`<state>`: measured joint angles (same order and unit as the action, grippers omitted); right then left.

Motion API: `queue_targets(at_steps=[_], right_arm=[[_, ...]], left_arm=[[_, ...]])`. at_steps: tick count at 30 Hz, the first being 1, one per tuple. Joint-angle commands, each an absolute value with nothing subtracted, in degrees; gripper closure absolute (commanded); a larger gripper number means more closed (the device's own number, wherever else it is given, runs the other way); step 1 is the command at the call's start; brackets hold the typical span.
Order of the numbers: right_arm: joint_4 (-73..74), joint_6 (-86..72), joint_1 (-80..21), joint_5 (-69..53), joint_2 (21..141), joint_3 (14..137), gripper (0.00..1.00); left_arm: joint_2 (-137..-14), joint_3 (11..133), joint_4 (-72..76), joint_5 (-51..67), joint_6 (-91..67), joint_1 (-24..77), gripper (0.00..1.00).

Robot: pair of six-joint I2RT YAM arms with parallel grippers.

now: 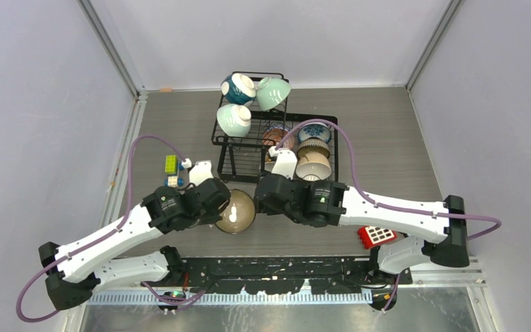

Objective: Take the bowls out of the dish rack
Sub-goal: Place the bowl at the center of the board.

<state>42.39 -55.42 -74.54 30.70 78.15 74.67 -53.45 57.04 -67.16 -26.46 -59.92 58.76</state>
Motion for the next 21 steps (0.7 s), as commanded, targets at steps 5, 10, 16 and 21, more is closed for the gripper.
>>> queue_targets(at_steps=[5,10,16,21], right_arm=[[41.46,-53.73,-74.21,28.25,82.92,78.45,0.54],[41.37,-53.33,-73.76,26.66,85.15,79.62,0.59],[41.04,-53.26,-73.13,25.17,86.75,78.99,0.70],[41.39,-53.17,-72.96,25.13,87.66,78.92,0.73]], left_arm=[[-53.00,58.94,-64.59,-29.18,-63.11,58.77,1.00],[-52.29,58.62,-64.75,-29.29,-63.22,58.80,1.00],[-51.00,58.01,-64.70,-29.69,-63.52,58.80,1.00],[-51.06,58.35,-64.74,-29.66,-63.65,58.80,1.00]])
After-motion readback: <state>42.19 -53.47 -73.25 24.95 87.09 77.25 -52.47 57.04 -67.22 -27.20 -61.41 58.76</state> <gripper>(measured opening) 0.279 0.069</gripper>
